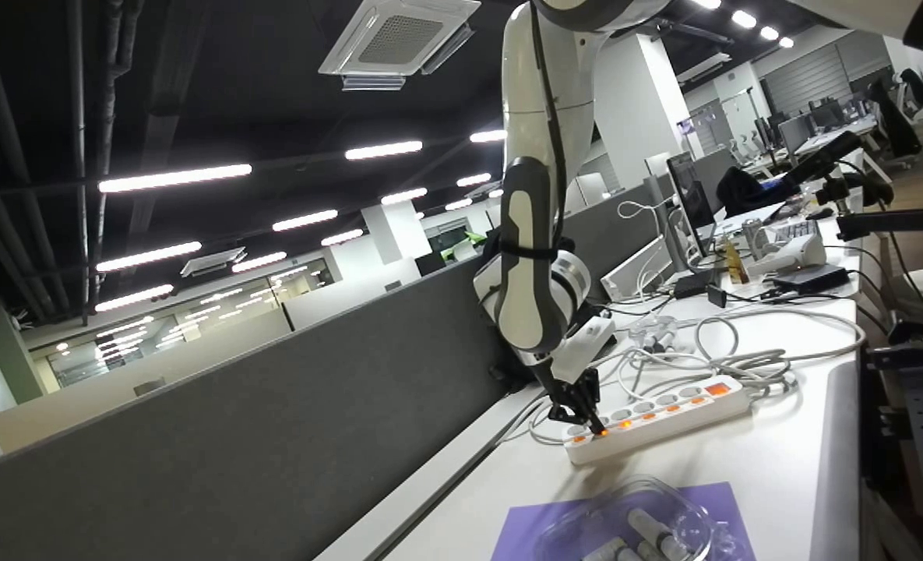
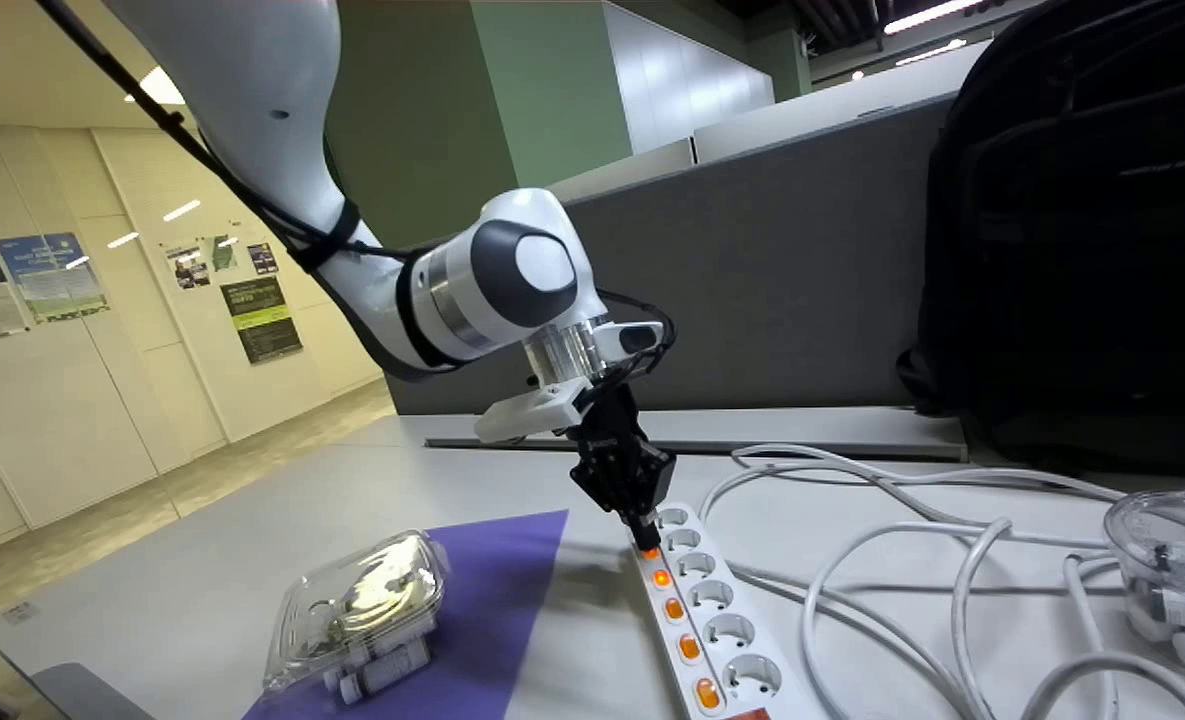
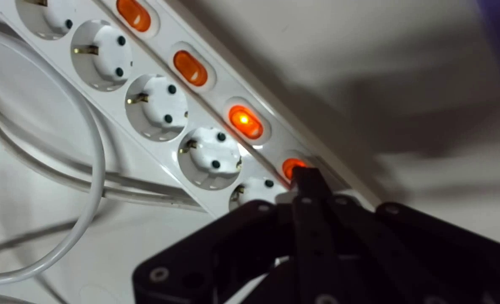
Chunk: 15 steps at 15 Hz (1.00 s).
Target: Turn on the third and second switches from the left on the extension cable
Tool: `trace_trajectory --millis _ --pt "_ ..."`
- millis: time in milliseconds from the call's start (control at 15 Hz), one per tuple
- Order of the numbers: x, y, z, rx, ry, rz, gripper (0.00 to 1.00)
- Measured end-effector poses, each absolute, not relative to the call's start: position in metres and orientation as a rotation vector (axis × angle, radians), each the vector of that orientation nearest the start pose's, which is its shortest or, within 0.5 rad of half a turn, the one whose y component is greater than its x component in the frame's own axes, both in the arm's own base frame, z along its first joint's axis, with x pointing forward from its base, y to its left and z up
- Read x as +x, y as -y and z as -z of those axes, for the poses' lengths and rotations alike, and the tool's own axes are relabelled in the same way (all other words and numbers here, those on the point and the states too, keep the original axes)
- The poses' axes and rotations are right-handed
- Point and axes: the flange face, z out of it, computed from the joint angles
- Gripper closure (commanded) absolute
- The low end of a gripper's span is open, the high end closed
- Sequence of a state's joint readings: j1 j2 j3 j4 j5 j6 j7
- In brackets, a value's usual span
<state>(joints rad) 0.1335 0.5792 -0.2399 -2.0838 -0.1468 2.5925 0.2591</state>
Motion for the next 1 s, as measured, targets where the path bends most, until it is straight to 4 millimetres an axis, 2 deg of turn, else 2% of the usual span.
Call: trace_trajectory --millis 267,533,800,1000 --pt "0.577 0.057 -0.144 -3.357 -0.284 -0.135 1.00" --pt "0.576 0.051 -0.148 -3.304 -0.101 -0.137 1.00" --pt "0.561 0.025 -0.151 -3.224 0.081 -0.141 1.00" --pt "0.549 0.008 -0.161 -3.196 0.171 -0.099 1.00"
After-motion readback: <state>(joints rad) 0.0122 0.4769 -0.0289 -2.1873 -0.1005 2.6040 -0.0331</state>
